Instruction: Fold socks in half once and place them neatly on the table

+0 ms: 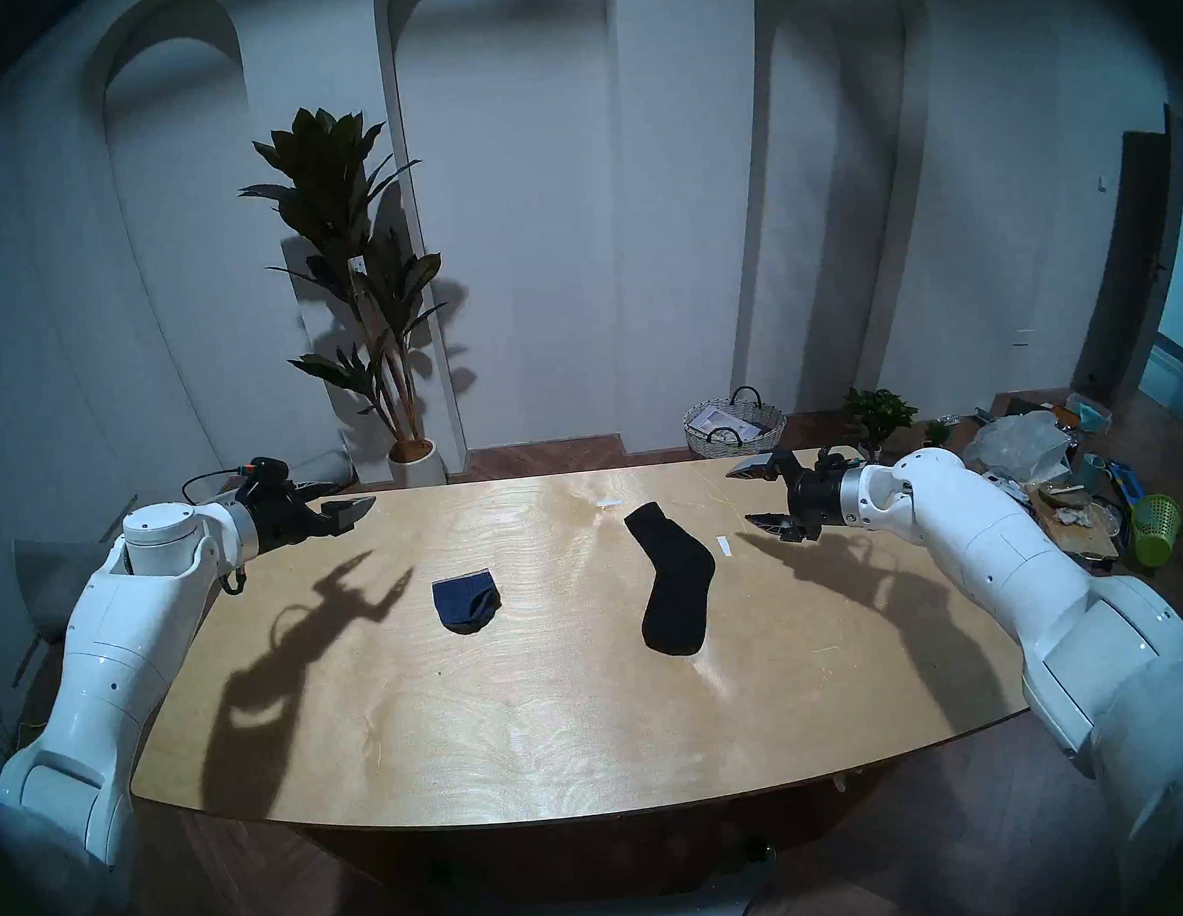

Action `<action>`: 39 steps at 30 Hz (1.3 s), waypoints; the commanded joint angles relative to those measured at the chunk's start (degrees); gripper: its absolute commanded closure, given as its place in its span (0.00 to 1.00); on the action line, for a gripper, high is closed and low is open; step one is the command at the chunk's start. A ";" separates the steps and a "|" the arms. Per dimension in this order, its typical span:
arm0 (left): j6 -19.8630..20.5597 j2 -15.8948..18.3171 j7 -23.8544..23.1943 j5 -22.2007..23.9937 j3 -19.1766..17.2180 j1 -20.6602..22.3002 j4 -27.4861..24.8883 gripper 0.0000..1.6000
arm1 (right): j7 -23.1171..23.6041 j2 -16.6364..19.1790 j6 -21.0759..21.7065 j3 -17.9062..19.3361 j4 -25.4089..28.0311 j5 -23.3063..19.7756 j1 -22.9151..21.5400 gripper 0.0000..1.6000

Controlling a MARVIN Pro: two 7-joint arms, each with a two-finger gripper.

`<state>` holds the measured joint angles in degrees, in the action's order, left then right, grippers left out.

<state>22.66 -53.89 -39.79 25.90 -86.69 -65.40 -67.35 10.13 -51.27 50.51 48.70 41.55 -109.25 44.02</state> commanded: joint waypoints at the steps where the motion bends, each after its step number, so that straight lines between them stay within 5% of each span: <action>1: 6.63 -1.46 -1.44 5.21 -2.97 3.95 0.85 0.00 | -0.40 -2.56 0.51 -0.51 -1.00 1.06 -3.71 0.00; 23: 29.54 -2.17 -3.28 11.34 -4.21 6.21 6.11 0.00 | -2.50 -8.77 2.07 -2.48 -8.80 6.45 -11.34 0.00; 39: 32.34 -3.40 -1.06 11.82 -3.68 6.13 6.23 0.00 | -5.14 -14.26 2.51 -4.55 -14.63 9.62 -15.19 0.00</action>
<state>55.12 -56.94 -41.20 37.20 -90.36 -61.00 -59.77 4.70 -62.36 53.32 43.92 27.73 -99.56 32.26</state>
